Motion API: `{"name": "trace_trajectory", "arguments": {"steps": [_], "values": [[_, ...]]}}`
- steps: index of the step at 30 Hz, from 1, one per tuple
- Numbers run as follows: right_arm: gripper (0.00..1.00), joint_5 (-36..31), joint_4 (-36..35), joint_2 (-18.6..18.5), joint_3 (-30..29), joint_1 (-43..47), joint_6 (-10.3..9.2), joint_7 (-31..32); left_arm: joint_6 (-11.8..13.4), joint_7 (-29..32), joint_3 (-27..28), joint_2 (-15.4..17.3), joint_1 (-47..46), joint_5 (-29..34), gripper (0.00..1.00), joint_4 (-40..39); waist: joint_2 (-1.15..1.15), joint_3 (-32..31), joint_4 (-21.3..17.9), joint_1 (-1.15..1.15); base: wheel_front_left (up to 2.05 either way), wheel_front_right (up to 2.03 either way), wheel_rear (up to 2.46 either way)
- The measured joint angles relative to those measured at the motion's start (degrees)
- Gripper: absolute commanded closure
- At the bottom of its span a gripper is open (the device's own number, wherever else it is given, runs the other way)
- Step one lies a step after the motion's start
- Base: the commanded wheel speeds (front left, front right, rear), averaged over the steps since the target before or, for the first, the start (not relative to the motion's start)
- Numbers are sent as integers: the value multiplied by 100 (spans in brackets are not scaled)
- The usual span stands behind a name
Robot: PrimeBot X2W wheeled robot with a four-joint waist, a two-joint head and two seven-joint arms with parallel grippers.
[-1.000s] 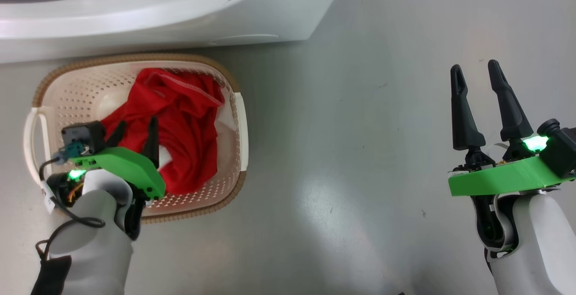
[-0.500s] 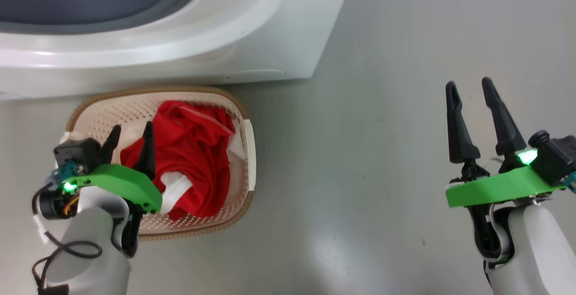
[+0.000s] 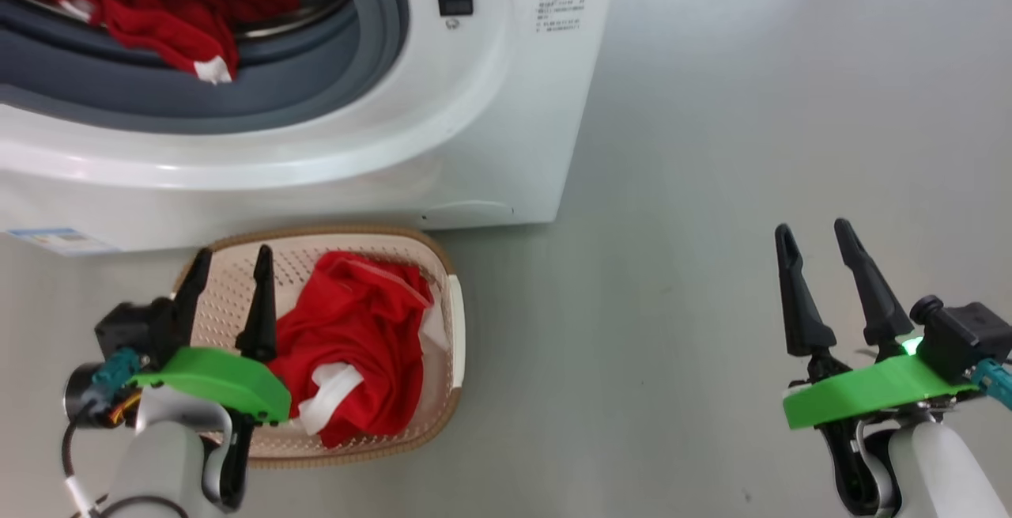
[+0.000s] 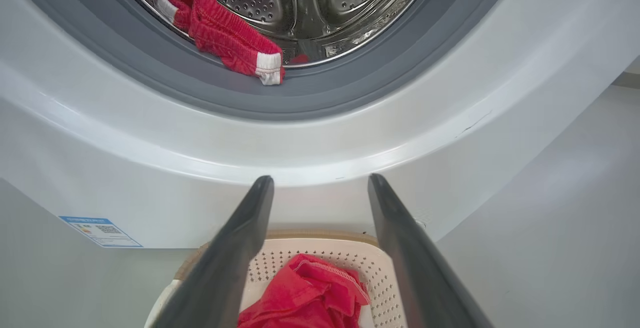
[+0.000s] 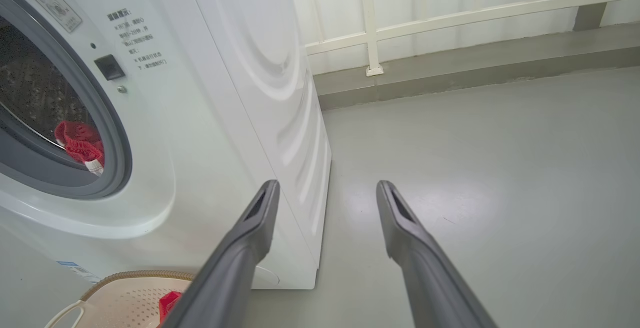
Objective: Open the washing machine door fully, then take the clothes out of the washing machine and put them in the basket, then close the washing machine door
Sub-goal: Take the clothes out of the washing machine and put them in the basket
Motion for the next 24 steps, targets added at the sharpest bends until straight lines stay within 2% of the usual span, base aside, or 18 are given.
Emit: {"name": "trace_trajectory", "arguments": {"steps": [16, 24], "values": [[0, 41, 59, -64, -21, 833, 0, 0, 0, 0, 85, -19, 1452, 232, 0, -1586, 0, -1084, 65, 0, 0, 0, 0], [0, 52, 0, -77, -47, 1058, 0, 0, -1, 0, 252, -18, 2135, 246, 0, -2228, 0, -1427, 75, 0, 0, 0, 0]]}}
